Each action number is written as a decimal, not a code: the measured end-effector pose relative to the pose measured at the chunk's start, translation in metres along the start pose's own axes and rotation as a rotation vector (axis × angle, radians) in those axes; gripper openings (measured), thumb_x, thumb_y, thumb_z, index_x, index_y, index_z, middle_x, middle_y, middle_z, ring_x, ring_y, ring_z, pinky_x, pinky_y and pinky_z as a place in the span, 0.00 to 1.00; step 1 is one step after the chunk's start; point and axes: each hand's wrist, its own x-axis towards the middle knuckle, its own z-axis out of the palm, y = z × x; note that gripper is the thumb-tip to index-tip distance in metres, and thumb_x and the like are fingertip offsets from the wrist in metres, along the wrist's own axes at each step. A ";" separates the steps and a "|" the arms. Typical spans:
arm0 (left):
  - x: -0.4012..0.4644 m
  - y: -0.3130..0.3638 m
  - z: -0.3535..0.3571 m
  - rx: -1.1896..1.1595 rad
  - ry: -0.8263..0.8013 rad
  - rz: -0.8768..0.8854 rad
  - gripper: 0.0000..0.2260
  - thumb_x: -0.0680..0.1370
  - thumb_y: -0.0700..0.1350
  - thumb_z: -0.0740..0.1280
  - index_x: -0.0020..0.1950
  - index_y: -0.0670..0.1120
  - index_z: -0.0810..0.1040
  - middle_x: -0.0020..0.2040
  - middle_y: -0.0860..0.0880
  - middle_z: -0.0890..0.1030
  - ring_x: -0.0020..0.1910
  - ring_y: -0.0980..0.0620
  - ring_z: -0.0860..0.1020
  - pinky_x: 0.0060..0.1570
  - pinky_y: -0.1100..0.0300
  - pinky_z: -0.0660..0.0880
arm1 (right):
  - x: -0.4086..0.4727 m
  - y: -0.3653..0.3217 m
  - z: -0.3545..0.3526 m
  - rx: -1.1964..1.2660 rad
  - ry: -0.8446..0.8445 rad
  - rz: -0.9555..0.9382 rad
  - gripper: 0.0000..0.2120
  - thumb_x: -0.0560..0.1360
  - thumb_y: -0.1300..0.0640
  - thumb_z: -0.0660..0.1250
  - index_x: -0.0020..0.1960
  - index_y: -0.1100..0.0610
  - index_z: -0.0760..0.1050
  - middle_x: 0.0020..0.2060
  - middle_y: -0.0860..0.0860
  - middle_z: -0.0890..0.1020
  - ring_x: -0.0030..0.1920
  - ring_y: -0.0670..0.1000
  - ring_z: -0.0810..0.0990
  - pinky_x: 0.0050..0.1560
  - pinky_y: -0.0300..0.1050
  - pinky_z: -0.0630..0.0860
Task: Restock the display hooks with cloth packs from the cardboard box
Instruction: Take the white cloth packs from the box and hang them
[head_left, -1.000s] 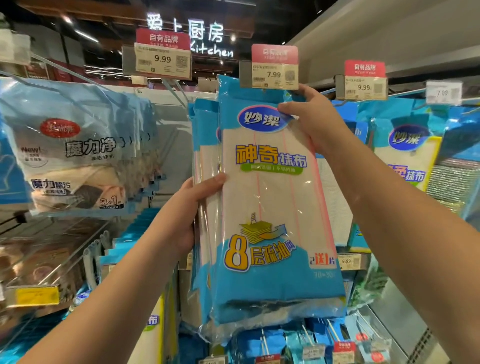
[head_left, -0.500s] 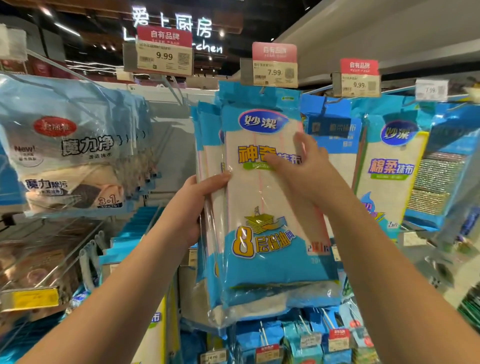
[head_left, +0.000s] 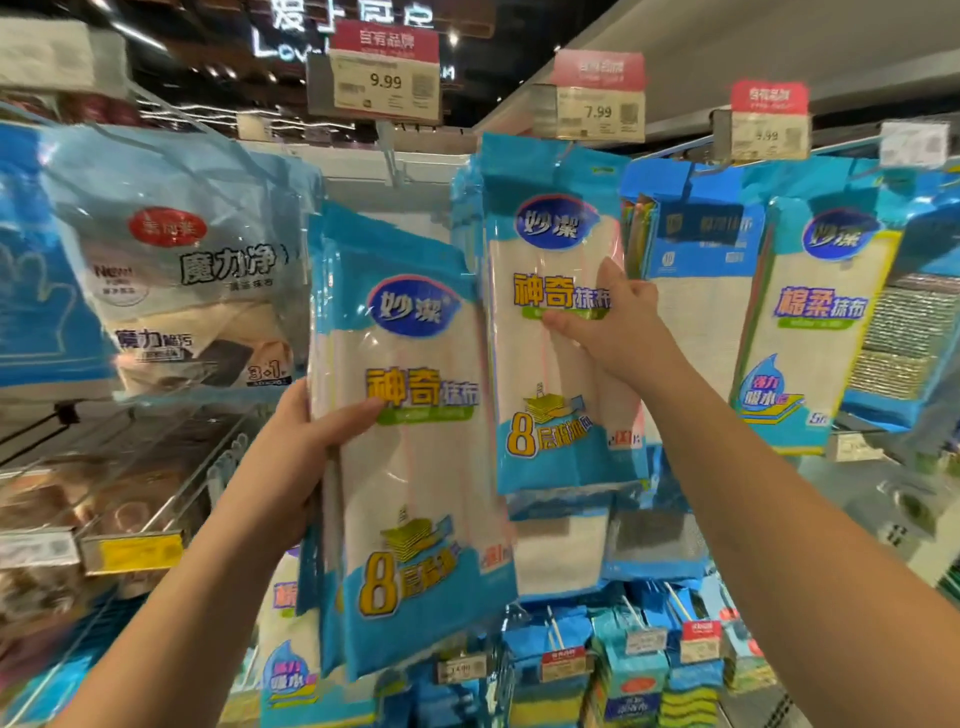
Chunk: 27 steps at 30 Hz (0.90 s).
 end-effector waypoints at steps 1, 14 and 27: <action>-0.005 -0.002 -0.010 0.008 0.014 0.002 0.28 0.68 0.47 0.74 0.67 0.44 0.74 0.55 0.41 0.85 0.51 0.39 0.85 0.45 0.48 0.82 | 0.006 0.002 0.007 -0.002 0.002 0.003 0.47 0.72 0.38 0.72 0.81 0.51 0.50 0.72 0.54 0.57 0.70 0.55 0.66 0.69 0.46 0.64; -0.030 -0.015 -0.048 -0.058 -0.043 0.006 0.27 0.69 0.47 0.74 0.67 0.44 0.75 0.59 0.38 0.83 0.53 0.37 0.83 0.49 0.45 0.83 | 0.053 0.014 0.070 -0.165 0.120 0.022 0.48 0.73 0.40 0.72 0.81 0.53 0.47 0.74 0.60 0.56 0.73 0.62 0.59 0.70 0.59 0.64; -0.024 -0.029 -0.020 -0.112 -0.132 -0.050 0.33 0.65 0.50 0.76 0.69 0.44 0.72 0.59 0.37 0.82 0.50 0.40 0.84 0.44 0.49 0.83 | 0.029 0.014 0.053 -0.156 0.172 -0.015 0.44 0.75 0.41 0.70 0.80 0.54 0.50 0.76 0.59 0.55 0.75 0.61 0.58 0.75 0.57 0.60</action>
